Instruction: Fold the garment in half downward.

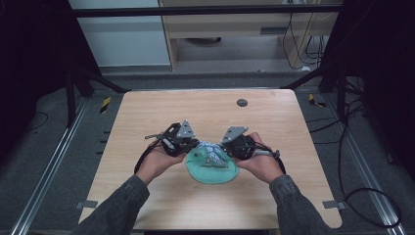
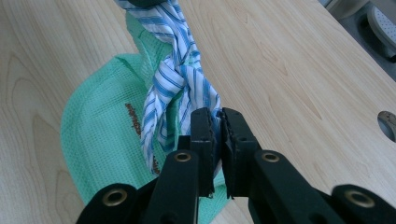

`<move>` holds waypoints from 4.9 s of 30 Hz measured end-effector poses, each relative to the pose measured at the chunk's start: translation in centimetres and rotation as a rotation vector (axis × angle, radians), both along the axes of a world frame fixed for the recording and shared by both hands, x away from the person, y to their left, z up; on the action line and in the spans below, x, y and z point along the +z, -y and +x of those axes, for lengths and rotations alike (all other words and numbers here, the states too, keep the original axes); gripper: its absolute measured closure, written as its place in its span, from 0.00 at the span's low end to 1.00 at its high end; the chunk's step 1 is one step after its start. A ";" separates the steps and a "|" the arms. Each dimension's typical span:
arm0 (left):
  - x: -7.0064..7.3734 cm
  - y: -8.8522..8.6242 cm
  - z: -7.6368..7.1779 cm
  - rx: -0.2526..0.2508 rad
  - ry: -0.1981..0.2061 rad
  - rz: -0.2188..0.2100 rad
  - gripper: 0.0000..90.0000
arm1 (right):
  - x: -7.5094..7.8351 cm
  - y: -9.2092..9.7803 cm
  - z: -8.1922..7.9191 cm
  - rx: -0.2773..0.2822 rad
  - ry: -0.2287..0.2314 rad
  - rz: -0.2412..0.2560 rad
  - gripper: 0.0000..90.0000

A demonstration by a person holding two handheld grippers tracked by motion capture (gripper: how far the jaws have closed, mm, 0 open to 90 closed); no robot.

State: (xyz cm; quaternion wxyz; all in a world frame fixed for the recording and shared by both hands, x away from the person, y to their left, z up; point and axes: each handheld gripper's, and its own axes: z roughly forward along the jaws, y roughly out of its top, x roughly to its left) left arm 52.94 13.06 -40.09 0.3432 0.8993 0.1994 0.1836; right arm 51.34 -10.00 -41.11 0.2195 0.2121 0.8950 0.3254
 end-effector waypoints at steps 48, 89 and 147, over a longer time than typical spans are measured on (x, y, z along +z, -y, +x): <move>-2.1 -0.3 -1.3 -0.010 -0.033 -0.013 0.94 | -1.5 -0.1 -1.5 0.022 -0.035 0.000 0.91; -5.3 -1.2 -3.3 -0.022 -0.065 -0.016 0.55 | -2.9 0.2 -3.0 0.034 -0.072 0.000 0.92; -8.4 -2.2 -5.5 -0.055 -0.108 0.003 0.97 | -6.9 0.5 -6.3 0.051 -0.147 -0.008 0.97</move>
